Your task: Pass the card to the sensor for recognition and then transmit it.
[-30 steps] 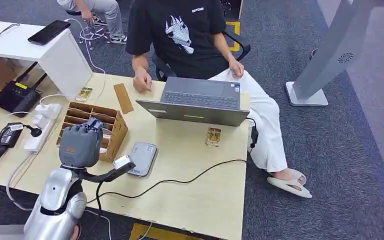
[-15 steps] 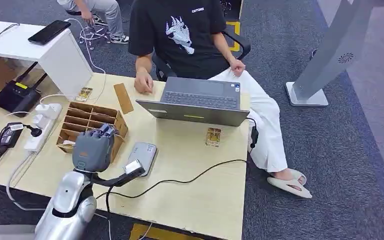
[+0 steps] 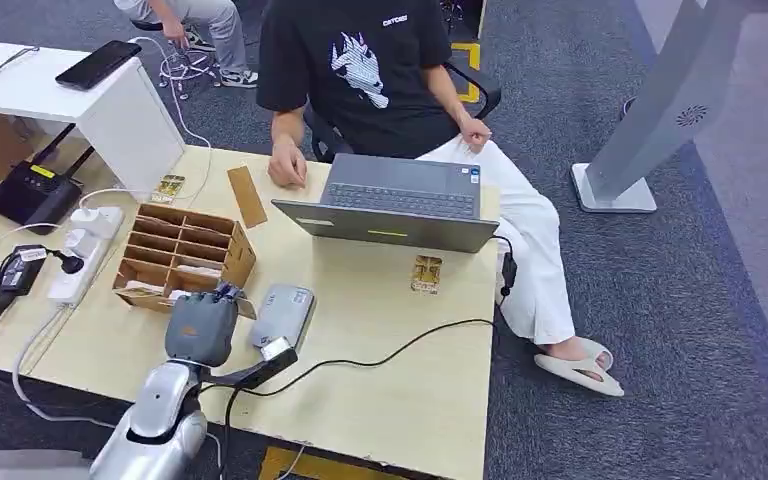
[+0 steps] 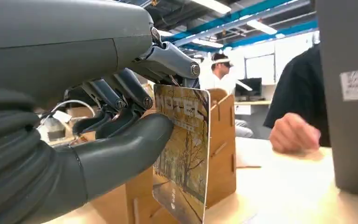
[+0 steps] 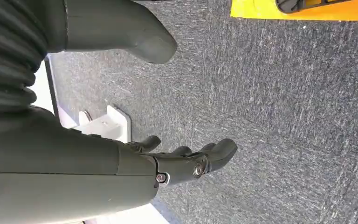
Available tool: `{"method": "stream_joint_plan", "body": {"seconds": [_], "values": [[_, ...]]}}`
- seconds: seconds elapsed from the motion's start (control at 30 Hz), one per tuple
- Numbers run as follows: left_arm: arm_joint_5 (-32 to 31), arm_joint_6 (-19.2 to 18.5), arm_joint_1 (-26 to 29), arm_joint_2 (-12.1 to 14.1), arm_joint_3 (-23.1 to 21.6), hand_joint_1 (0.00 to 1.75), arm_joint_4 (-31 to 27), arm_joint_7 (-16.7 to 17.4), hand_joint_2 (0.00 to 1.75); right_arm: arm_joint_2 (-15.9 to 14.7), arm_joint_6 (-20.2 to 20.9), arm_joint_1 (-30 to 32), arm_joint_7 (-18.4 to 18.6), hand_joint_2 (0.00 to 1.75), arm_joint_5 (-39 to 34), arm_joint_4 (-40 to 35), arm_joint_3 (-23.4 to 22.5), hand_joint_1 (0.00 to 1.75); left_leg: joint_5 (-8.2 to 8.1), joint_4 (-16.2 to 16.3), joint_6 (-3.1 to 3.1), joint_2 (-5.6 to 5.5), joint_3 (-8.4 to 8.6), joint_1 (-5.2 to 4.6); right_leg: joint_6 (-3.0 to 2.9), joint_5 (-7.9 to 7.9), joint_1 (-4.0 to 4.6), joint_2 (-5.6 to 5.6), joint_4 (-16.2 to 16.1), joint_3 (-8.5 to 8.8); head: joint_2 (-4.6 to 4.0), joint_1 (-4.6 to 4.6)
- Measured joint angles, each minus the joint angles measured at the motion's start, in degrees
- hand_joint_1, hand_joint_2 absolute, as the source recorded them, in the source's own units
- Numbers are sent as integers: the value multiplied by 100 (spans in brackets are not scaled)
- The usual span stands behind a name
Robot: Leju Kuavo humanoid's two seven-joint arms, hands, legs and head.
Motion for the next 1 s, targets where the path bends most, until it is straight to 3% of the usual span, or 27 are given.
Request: {"method": "stream_joint_plan", "body": {"seconds": [0.53,0.9,1.0], "values": [[98,339,-195,-83,9,175,778,-137,175,0,15,-5,42,175,-24,2,111,0,0,0,0,-4,-1,0,0,0,0,-6,0,2,0,0],[87,503,-251,-149,13,175,933,-243,175,0,15,-5,44,175,-29,2,168,0,0,0,0,-4,0,0,0,0,0,-6,0,3,0,0],[252,568,-245,-164,15,175,920,-431,175,0,17,-5,39,175,-46,2,184,0,1,0,0,-4,0,0,0,0,0,-6,1,3,0,0]]}}
